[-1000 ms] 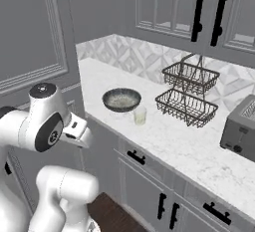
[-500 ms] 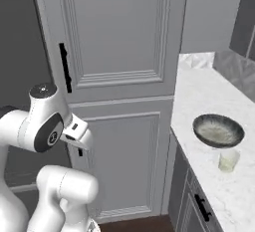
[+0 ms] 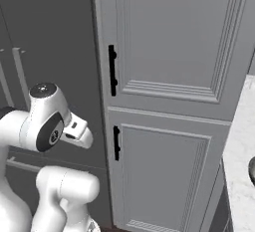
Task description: Grab a lemon wedge from the fridge and one ice cube from the ice bowl, and put them in the glass of lemonade.
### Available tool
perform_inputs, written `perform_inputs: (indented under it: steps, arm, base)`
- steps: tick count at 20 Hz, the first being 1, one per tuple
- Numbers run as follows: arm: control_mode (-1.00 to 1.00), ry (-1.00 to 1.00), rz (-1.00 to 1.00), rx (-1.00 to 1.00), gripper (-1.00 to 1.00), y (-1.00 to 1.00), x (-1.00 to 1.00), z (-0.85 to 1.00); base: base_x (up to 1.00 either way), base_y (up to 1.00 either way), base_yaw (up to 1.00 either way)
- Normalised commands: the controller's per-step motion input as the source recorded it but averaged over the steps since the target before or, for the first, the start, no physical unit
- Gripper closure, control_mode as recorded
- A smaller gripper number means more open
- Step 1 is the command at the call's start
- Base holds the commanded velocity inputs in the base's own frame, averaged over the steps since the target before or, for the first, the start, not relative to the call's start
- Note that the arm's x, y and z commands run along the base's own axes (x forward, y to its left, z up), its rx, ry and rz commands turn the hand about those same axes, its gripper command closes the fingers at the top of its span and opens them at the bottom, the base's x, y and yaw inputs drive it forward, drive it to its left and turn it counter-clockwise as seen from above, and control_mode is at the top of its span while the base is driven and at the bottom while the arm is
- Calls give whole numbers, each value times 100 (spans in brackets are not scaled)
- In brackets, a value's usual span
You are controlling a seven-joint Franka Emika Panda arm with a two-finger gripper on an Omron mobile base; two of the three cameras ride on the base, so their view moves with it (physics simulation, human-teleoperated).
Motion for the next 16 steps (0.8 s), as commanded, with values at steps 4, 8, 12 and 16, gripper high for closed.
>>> perform_inputs:
  steps: [4, 8, 12, 16]
  arm:
    - [100, 0, 0, 0, -100, 0, 0, 0]
    - [100, 0, 0, 0, -100, 0, 0, 0]
    - [100, 0, 0, 0, -100, 0, 0, 0]
    - [100, 0, 0, 0, -100, 0, 0, 0]
  base:
    - [0, 91, -13]
    - [-11, 97, -10]
    - [-49, 62, 0]
    - [-37, 16, 1]
